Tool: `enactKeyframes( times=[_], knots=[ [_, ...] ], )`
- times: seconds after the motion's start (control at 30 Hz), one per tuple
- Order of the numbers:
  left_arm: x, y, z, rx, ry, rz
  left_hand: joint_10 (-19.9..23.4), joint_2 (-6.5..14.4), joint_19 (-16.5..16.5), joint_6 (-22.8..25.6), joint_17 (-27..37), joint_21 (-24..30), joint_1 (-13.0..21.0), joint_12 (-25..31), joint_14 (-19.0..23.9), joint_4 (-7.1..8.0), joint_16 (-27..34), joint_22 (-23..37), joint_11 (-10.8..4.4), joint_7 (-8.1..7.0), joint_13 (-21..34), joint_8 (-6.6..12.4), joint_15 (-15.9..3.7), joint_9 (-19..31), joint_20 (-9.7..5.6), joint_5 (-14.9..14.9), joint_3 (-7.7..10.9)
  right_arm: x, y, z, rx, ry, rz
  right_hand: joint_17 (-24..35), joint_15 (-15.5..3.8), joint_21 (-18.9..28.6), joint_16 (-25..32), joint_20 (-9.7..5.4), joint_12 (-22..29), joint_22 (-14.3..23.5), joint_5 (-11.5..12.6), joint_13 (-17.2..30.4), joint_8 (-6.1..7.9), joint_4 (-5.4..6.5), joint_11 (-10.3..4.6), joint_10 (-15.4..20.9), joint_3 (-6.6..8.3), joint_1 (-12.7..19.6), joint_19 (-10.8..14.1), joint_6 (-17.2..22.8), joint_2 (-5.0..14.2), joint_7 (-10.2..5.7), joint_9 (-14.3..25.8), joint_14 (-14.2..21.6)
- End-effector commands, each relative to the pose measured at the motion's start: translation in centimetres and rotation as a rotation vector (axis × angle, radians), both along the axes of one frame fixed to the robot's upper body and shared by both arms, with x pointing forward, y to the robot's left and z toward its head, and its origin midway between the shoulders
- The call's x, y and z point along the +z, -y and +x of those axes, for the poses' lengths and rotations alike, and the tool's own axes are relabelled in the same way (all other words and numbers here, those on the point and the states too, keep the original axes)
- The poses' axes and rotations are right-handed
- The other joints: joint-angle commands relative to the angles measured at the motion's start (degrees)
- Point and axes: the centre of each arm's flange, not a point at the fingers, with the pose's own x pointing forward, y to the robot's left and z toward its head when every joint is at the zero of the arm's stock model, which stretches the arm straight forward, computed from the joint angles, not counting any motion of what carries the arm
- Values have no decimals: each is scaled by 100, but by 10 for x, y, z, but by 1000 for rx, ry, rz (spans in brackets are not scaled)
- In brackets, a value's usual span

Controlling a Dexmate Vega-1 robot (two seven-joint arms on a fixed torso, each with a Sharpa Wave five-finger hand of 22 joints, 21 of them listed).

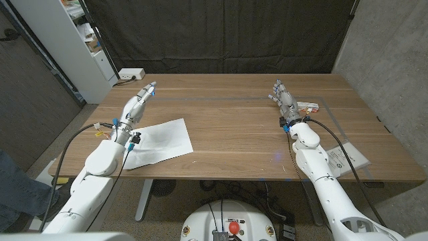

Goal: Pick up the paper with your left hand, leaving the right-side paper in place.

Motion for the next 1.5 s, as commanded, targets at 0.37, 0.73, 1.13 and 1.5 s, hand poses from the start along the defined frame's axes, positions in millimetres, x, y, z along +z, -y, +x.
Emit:
enactKeyframes(
  times=[0.37, 0.73, 1.13, 1.5],
  knots=[
    [-4, -10, -15, 118, 63, 62, 118, 28, -83, 115, 13, -55, 75, 64, 88, -57, 21, 33, -24, -35, 9, 53, -20, 29, 31, -2, 20, 3, -6, 6, 10, 12, 8, 9, 16, -50, -15, -3, -49, 20, 25, 28, 2, -33, 8, 23, -5, -3, 67, 38, 69, -26, 11, 70],
    [-8, -10, -23, 183, 94, 112, 161, 43, -67, 204, 11, -94, 110, 64, 135, -97, 21, 33, -61, -53, 11, 68, -41, 31, 35, 0, 32, 1, -4, 9, 9, 8, 13, 4, 2, -91, -26, -2, -62, 21, 26, 29, 4, -37, -3, 32, -19, -17, 83, 50, 64, -34, 9, 81],
    [-8, -18, -41, 229, 114, 142, 198, 54, -53, 276, 10, -128, 136, 64, 164, -130, 17, 34, -68, -55, 12, 77, -52, 32, 40, 3, 41, -1, -5, 9, 17, 4, 19, -1, 5, -135, -38, -1, -69, 22, 29, 31, 12, -40, -3, 57, -29, -29, 101, 81, 68, -40, 8, 91],
    [-9, -23, -51, 251, 139, 159, 252, 66, -72, 329, 10, -180, 160, 68, 221, -164, 21, 35, -104, -78, 13, 74, -88, 33, 14, 7, 49, 0, -5, 6, 24, 14, 9, -5, 5, -171, -49, -8, -74, 22, 32, 32, 11, -45, -2, 75, -35, -36, 111, 87, 73, -42, 7, 99]
  ],
)
